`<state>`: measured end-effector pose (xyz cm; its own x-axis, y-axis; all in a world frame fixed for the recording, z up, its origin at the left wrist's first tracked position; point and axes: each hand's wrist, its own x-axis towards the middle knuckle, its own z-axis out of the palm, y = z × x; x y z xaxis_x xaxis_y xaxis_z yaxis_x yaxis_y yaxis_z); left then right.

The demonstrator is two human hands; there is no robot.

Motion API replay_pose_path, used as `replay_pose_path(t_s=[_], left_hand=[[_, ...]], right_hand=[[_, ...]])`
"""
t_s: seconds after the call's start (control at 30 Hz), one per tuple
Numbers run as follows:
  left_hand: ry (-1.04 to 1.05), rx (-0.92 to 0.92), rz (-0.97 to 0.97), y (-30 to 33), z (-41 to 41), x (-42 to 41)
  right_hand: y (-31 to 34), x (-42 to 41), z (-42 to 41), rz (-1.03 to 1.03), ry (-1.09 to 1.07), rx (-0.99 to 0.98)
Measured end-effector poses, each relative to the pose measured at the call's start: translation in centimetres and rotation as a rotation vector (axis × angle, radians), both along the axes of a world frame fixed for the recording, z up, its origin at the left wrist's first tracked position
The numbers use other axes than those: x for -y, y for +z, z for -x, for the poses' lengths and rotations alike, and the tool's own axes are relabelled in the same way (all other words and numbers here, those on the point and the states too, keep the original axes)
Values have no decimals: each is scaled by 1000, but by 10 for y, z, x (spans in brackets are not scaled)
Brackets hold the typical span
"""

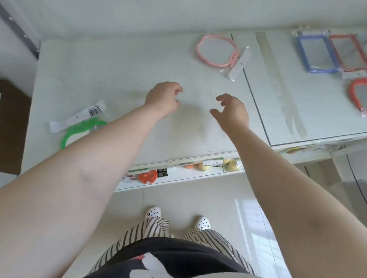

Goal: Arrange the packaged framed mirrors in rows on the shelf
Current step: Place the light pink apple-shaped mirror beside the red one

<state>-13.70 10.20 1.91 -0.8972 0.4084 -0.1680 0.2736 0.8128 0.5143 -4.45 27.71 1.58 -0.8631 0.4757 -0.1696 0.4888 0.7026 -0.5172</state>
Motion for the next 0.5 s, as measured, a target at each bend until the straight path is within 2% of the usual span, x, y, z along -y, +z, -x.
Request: replay_pose_path(t_s=[0.27,0.5], left_hand=[[-2,-40,-43,10,14,-13],[58,-85,-77,-15,54,-56]], right_hand=[[18,-9,-5,-17,-65,-21],[-1,-44,30,53,-189,-54]])
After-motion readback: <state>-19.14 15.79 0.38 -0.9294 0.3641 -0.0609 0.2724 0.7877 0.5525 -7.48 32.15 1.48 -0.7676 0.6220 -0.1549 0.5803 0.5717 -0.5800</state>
